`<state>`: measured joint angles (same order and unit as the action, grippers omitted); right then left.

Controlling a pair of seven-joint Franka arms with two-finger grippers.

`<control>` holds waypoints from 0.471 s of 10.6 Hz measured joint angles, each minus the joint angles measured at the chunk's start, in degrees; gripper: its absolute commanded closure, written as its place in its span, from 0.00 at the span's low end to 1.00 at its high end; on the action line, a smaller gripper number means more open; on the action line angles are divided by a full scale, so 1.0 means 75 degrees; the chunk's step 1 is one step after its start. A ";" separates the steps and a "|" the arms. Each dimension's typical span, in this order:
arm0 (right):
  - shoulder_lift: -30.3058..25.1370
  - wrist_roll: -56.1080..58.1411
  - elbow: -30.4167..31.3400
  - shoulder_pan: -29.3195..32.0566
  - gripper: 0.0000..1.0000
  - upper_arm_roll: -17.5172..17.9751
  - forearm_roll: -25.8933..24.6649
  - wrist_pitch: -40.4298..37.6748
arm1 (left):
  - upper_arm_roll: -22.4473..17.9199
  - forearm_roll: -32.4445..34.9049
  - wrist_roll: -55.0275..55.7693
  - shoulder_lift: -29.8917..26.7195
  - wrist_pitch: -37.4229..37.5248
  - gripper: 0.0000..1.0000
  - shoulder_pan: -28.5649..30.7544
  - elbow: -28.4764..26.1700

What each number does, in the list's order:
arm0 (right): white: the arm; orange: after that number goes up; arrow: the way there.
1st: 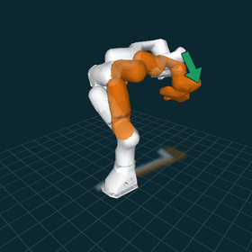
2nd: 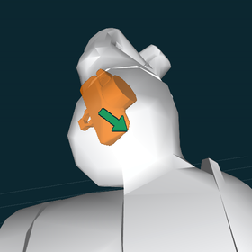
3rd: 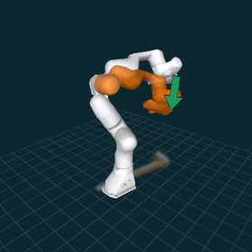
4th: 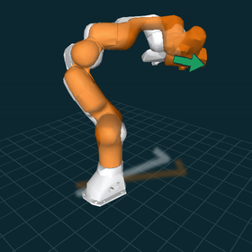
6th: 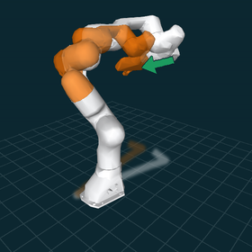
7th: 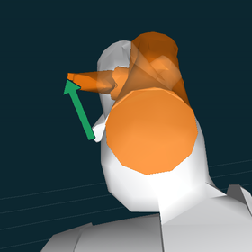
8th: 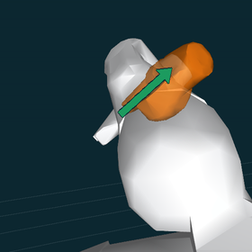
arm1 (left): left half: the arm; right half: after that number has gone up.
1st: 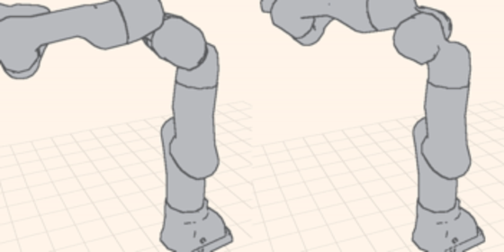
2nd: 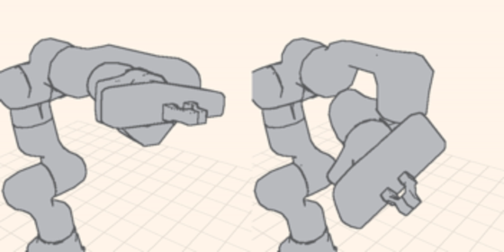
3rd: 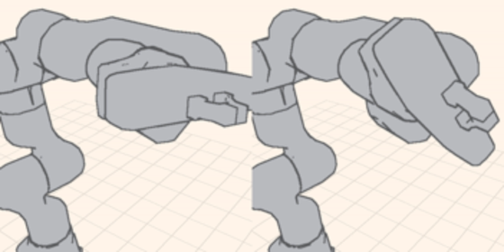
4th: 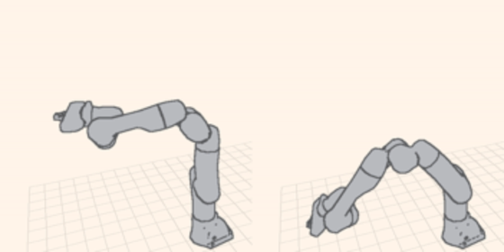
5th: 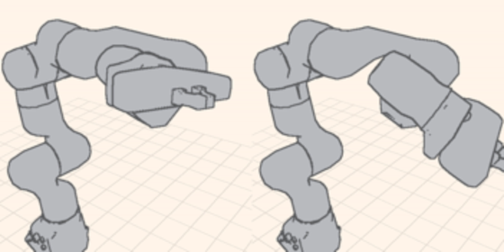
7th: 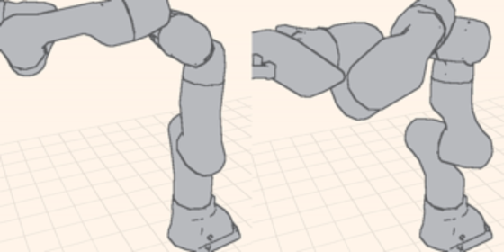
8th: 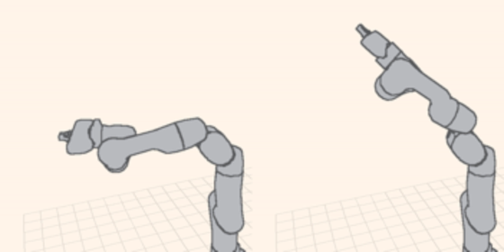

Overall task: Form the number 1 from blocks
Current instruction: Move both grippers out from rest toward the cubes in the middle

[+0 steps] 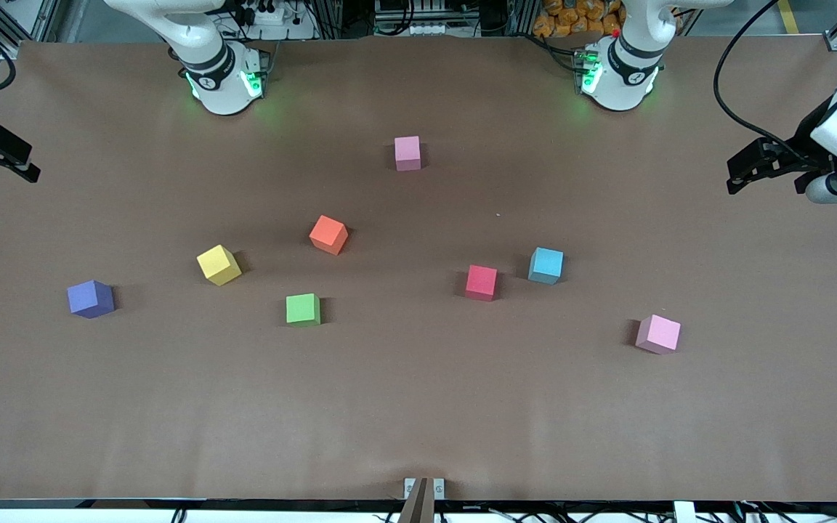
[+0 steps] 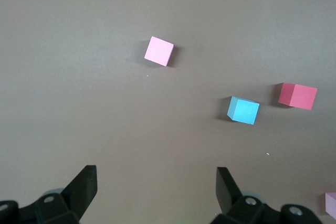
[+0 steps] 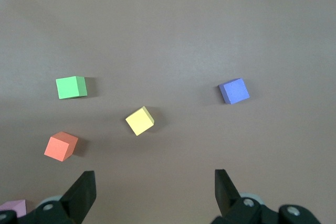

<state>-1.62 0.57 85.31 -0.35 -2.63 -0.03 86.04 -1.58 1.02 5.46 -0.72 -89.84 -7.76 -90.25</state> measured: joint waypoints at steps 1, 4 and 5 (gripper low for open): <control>0.0008 0.0000 0.0003 0.0000 0.00 0.0000 0.0000 -0.0004 | 0.0003 0.0000 0.0000 0.0000 0.0005 0.00 0.0001 0.0001; 0.0041 -0.0001 0.0026 -0.0044 0.00 0.0010 0.0001 -0.0152 | 0.0035 0.0000 0.0000 0.0041 0.0018 0.00 -0.0005 0.0003; 0.0076 -0.0001 0.0073 -0.0127 0.00 0.0015 0.0003 -0.0179 | 0.0033 0.0000 0.0005 0.0090 0.0024 0.00 0.0010 0.0003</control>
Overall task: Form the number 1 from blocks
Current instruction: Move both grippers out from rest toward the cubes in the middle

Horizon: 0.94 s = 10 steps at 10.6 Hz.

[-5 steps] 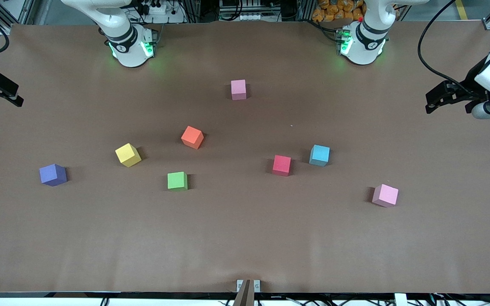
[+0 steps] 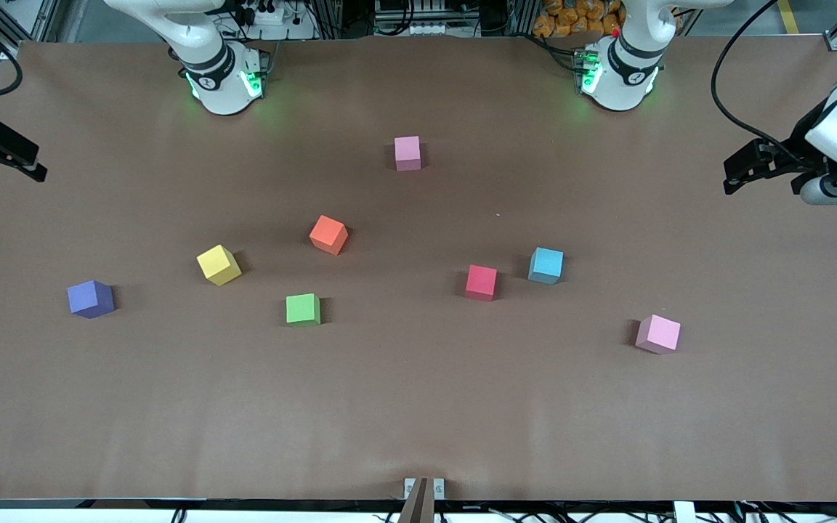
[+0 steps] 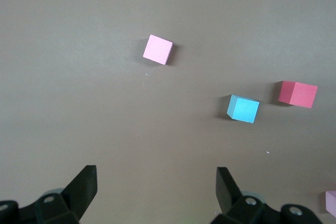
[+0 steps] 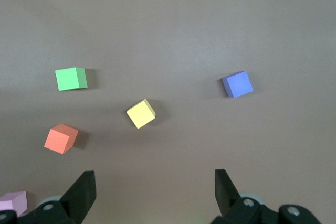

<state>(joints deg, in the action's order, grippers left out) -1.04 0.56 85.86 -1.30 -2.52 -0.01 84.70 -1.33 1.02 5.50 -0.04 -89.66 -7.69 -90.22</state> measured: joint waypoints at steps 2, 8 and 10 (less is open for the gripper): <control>0.0053 -0.0015 0.0232 -0.0169 0.00 0.0034 0.0000 0.0037 | -0.0001 0.0000 0.0014 0.0133 0.0063 0.00 0.0038 -0.0057; 0.0135 -0.1192 0.1867 -0.1281 0.00 0.0092 0.0092 0.1129 | 0.0502 -0.0035 0.0066 0.0287 -0.1628 0.00 -0.0033 -0.2045; 0.0121 -0.1219 0.2524 -0.1479 0.00 0.0100 0.0369 0.1623 | 0.0707 -0.0041 0.0174 0.0292 -0.2450 0.00 -0.0036 -0.2735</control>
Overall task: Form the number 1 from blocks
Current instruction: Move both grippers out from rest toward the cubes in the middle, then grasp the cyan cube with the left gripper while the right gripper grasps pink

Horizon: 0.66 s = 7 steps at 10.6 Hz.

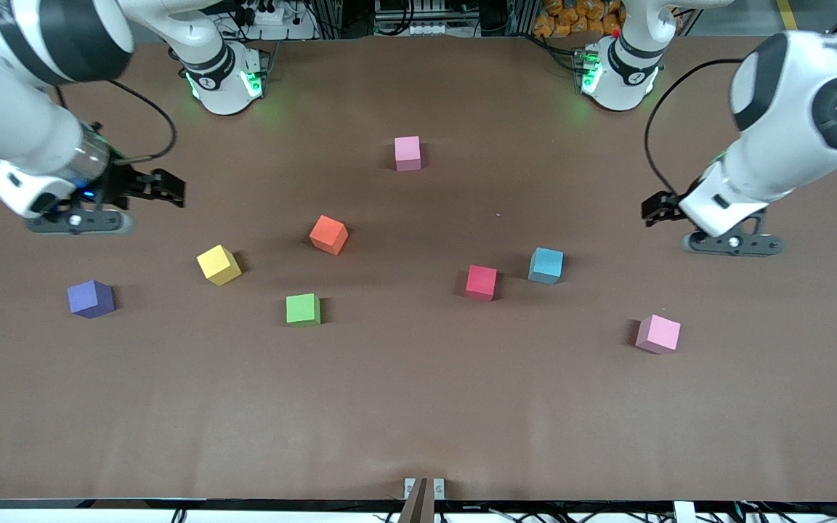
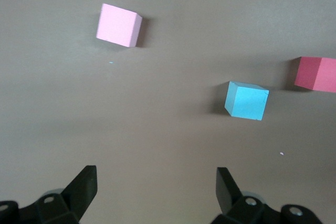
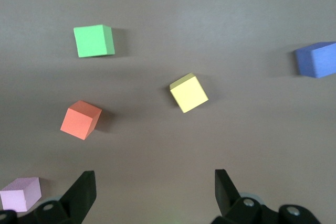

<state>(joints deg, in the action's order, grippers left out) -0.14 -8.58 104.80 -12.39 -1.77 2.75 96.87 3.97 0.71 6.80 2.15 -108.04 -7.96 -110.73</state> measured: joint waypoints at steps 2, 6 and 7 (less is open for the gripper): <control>-0.0030 0.0000 0.0693 -0.0237 0.00 -0.0002 0.0178 0.0575 | 0.0255 -0.0002 0.0117 0.0015 -0.0714 0.00 -0.0003 -0.0606; -0.0046 -0.0335 0.1913 -0.1488 0.00 0.0007 0.0308 0.1788 | 0.0673 -0.0009 0.0289 0.0129 -0.1714 0.00 -0.0005 -0.1383; -0.0046 -0.0449 0.2200 -0.1846 0.00 0.0013 0.0507 0.2116 | 0.0859 -0.0011 0.0526 0.0269 -0.1938 0.00 -0.0006 -0.1455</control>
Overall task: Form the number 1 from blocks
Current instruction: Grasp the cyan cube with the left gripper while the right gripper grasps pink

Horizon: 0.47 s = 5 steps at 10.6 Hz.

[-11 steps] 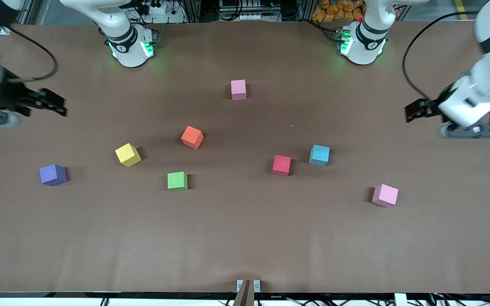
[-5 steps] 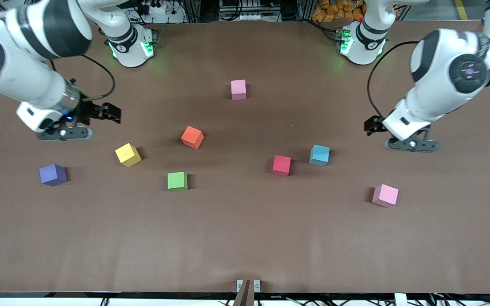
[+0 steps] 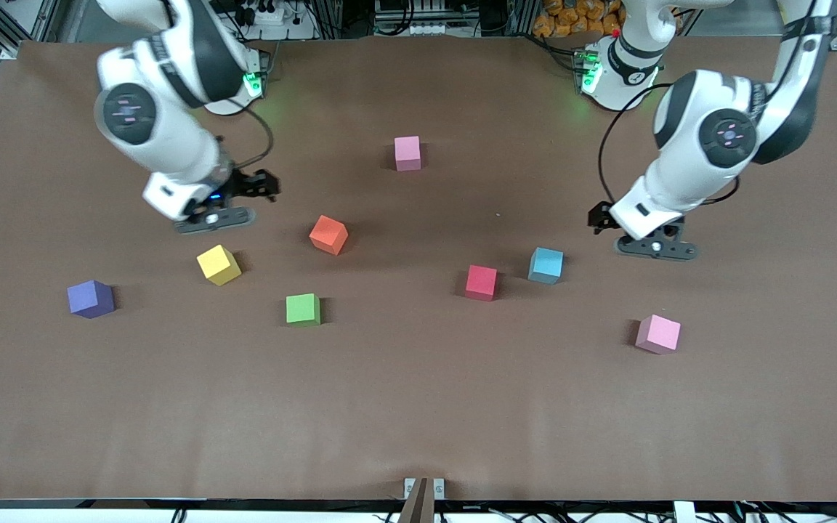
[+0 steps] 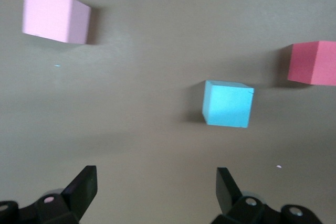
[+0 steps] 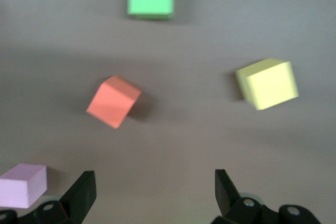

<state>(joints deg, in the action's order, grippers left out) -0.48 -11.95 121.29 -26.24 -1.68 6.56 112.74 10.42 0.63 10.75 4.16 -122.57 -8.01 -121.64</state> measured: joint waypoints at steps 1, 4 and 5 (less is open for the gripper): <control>0.0001 -0.0118 0.0268 -0.0326 0.00 0.0003 0.0245 0.0361 | 0.0217 0.0000 0.0287 0.0187 -0.0212 0.00 -0.0006 -0.0021; 0.0212 -0.1128 0.0770 -0.1545 0.00 0.0011 0.0467 0.1235 | 0.0545 0.0000 0.0622 0.0785 -0.0765 0.00 -0.0043 -0.0036; 0.0436 -0.1342 0.0814 -0.1947 0.00 0.0017 0.0482 0.1505 | 0.0552 0.0000 0.0647 0.0967 -0.0921 0.00 -0.0090 -0.0038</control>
<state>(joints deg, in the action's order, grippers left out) 2.79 -22.02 127.40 -40.84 -1.55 10.18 124.03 14.56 0.63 15.61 11.42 -129.48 -8.68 -121.93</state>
